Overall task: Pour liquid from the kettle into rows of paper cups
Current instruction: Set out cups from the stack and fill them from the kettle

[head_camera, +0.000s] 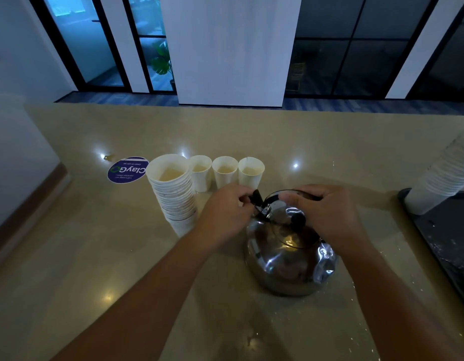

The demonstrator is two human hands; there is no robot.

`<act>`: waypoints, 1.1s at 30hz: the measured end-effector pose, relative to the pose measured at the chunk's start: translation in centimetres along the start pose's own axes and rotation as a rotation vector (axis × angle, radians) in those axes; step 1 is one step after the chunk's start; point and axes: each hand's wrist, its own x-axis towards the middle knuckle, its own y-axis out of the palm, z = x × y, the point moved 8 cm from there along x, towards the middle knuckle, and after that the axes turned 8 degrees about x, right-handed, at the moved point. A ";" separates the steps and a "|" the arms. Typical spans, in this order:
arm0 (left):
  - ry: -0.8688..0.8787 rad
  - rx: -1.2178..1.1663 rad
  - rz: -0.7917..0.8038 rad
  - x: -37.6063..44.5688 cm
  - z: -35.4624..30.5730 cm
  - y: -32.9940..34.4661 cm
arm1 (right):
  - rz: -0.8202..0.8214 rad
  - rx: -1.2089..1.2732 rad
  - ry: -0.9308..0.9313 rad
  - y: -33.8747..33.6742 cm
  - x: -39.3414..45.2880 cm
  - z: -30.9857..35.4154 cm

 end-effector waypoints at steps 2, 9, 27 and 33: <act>0.018 0.008 0.015 1.0 -0.5 -0.8 | -0.006 -0.012 -0.029 -0.4 0.8 1.0; 0.009 0.134 -0.012 6.0 -2.1 -2.6 | 0.036 -0.133 -0.107 -1.1 4.7 4.5; -0.090 0.120 0.097 13.0 -2.0 -2.2 | 0.075 -0.381 -0.102 -0.5 13.0 5.6; -0.121 0.073 0.116 13.0 -1.2 -1.6 | 0.100 -0.439 -0.110 0.4 13.6 5.7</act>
